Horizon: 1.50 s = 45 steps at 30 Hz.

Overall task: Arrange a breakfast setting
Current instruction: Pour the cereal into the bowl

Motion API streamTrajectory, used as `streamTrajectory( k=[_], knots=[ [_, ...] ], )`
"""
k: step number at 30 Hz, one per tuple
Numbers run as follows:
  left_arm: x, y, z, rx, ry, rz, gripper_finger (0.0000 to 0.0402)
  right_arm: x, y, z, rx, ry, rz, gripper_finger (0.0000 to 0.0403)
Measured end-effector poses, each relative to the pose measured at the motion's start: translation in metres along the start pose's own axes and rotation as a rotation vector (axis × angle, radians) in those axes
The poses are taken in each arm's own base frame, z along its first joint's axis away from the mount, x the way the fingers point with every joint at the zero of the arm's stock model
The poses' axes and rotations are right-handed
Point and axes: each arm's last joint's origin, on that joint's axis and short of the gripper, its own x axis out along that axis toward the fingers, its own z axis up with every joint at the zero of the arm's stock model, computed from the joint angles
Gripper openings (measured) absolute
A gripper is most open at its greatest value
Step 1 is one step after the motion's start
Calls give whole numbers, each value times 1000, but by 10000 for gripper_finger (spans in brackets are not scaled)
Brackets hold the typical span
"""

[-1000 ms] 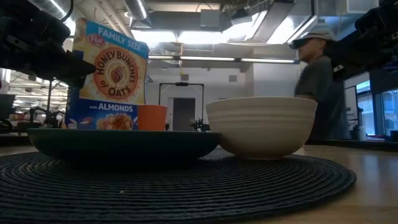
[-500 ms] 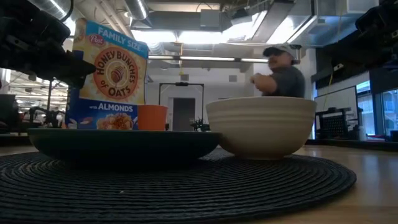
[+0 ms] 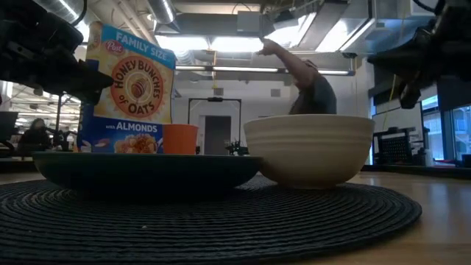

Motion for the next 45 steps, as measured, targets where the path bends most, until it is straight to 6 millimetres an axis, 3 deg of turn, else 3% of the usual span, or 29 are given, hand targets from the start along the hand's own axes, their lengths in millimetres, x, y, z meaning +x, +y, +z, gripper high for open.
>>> streamTrajectory(
  k=[5,9,16,25,31,36,45],
  knots=[
    [0,2,1,9,-22,74,10,-1,4,12,119,-176,-34,0],
    [0,1,8,-214,-95,39,10,-2,2,17,171,-294,-122,0],
    [-3,1,22,-485,-245,3,10,-3,2,18,234,-311,-121,11],
    [-6,1,34,-933,-376,-64,10,-2,2,17,198,-307,-130,116],
    [-12,0,48,-970,-493,-179,10,-2,2,16,171,-295,-138,179],
    [-23,-10,95,-848,-503,-274,10,-2,2,16,162,-279,-123,200],
    [-40,-23,215,-455,-483,-196,10,-2,3,16,162,-253,-84,202]
  ],
)
